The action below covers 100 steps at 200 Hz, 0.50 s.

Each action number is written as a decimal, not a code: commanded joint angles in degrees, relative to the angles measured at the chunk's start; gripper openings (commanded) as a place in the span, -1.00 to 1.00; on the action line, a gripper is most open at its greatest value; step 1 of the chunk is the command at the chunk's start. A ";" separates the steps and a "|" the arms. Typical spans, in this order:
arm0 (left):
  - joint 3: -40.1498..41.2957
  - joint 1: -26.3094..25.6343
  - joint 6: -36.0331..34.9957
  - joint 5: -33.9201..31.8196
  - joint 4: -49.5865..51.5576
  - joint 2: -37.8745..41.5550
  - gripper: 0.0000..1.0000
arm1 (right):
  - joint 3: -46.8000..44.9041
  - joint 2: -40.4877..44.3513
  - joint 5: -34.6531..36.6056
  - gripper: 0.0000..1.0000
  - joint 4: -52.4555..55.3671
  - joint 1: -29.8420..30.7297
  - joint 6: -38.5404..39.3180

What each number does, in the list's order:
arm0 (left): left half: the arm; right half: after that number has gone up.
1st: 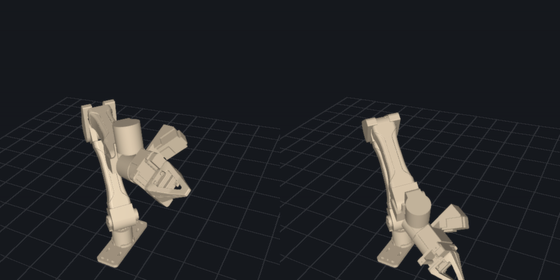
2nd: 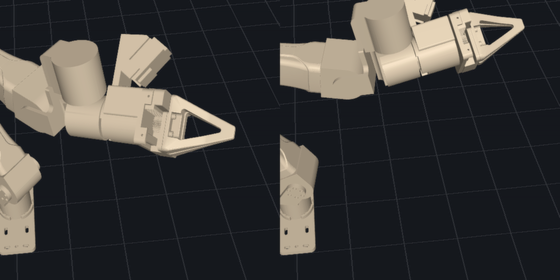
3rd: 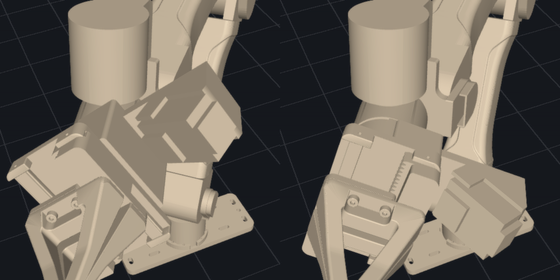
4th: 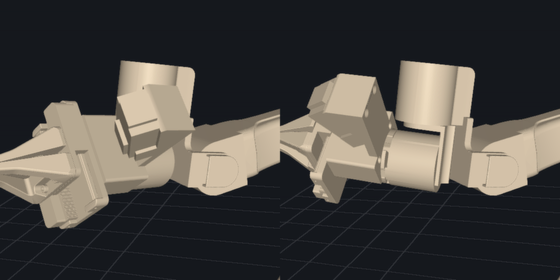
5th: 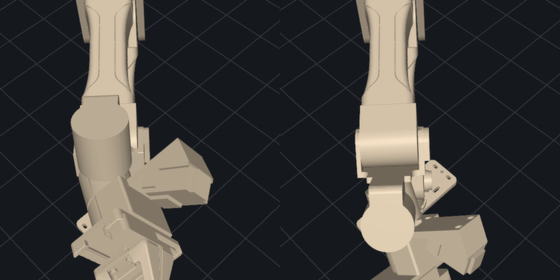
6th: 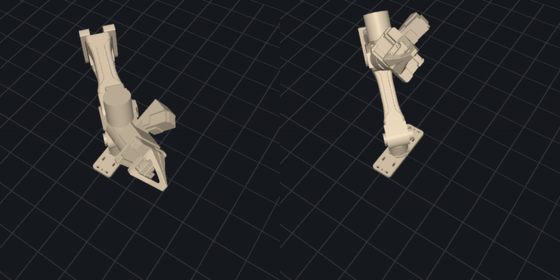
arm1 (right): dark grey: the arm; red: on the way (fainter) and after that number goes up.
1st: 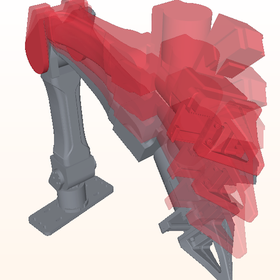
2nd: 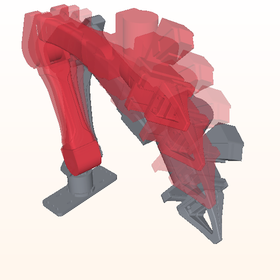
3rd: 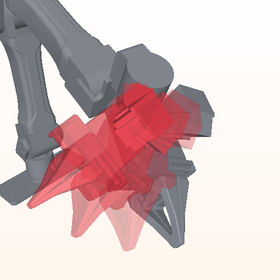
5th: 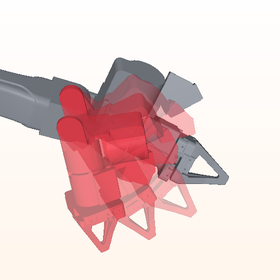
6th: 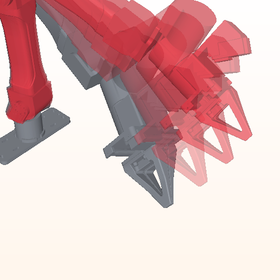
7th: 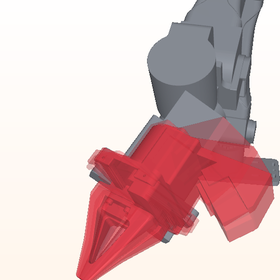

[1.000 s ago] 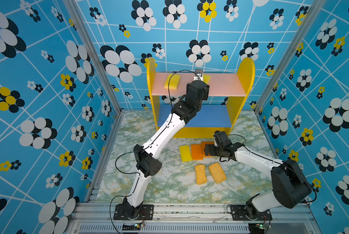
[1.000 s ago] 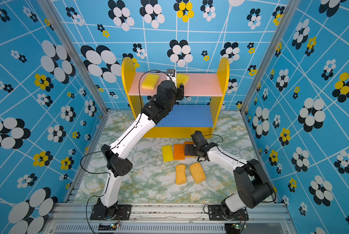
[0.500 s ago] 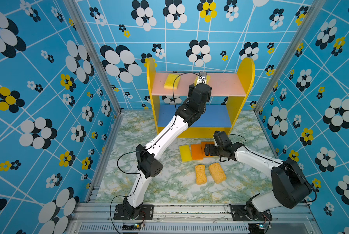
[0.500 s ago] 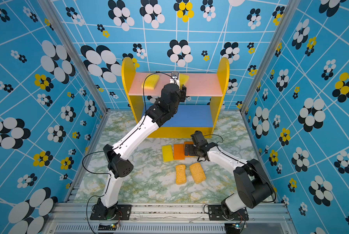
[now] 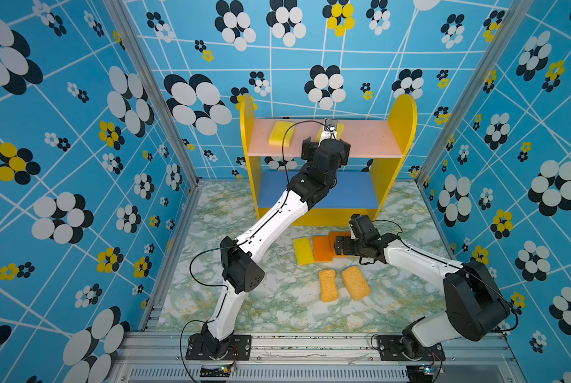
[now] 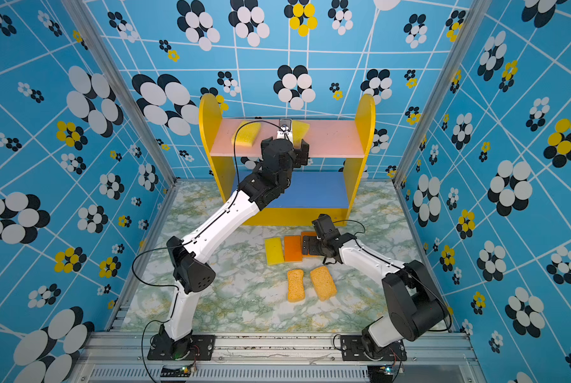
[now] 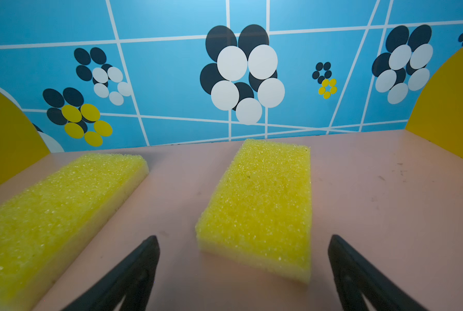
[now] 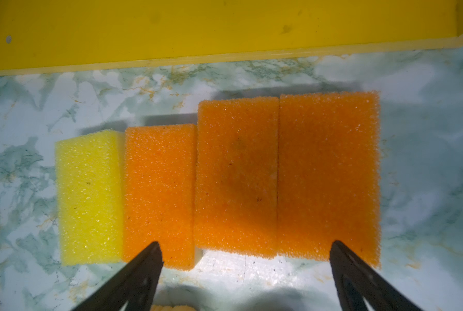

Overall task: Arrange cleaning sponges on a shelf
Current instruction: Pick up the cleaning sponge at the center of the table.

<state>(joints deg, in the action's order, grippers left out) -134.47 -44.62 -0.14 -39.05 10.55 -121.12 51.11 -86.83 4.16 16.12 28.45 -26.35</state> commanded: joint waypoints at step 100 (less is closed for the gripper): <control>32.63 -2.84 -1.53 4.60 -7.46 35.36 0.98 | 1.97 4.41 -6.45 0.99 -3.70 2.58 1.39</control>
<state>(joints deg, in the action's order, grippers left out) -108.03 -47.48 -3.31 -36.16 3.62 -92.07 51.24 -83.59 0.21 15.09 29.15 -25.43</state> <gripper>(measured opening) 0.988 0.993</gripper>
